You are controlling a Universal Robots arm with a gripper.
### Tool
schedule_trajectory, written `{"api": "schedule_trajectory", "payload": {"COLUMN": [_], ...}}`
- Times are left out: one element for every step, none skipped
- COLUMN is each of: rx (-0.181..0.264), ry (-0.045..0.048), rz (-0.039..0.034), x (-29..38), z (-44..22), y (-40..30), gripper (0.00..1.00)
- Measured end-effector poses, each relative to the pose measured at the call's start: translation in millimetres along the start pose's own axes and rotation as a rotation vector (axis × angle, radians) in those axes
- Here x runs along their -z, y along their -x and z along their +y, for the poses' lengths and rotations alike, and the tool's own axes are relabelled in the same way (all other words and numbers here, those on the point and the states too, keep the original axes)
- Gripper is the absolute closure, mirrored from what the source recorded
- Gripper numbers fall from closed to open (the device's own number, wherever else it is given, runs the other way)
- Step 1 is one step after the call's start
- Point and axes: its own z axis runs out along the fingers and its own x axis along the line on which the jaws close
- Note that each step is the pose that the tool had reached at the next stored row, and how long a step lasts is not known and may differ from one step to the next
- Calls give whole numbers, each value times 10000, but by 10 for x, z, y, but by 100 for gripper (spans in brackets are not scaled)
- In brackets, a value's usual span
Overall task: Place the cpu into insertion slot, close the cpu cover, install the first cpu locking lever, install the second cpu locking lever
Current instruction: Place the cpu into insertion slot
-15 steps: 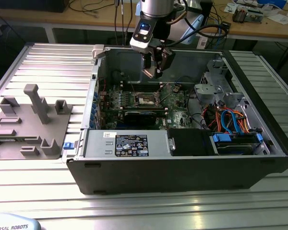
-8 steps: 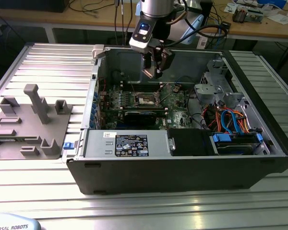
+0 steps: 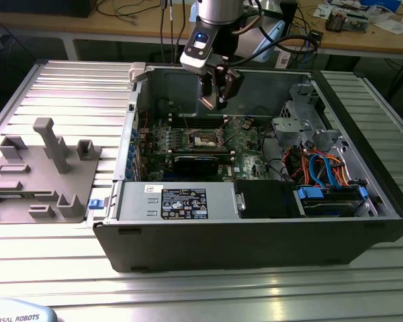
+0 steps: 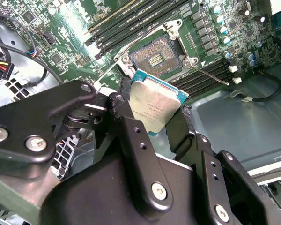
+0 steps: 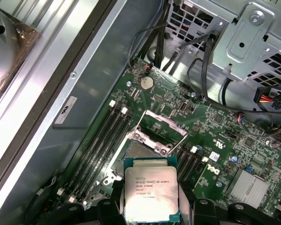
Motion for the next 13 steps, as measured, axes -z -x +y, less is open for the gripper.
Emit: {"api": "schedule_trajectory", "payload": {"rx": [-23,-41,-77,-100,-118,-141,-160,-184,-216,-244,-265,-283,-306], "ry": [0,-1,-1,-1,-1,-1,-1,-1,-1,-2,-1,-1,-1], "rz": [-2,-4,-6,-7,-8,-10,-12,-13,-16,-17,-18,-20,-21], "x": [0,-1,-1,-2,-2,-2,-2,-3,-4,-4,-5,-5,-6], "z": [0,0,0,0,0,0,0,0,0,0,0,0,0], "y": [0,0,0,0,0,0,0,0,0,0,0,0,0], "gripper": [46,46,46,46,46,46,46,46,46,46,46,46,46]}}
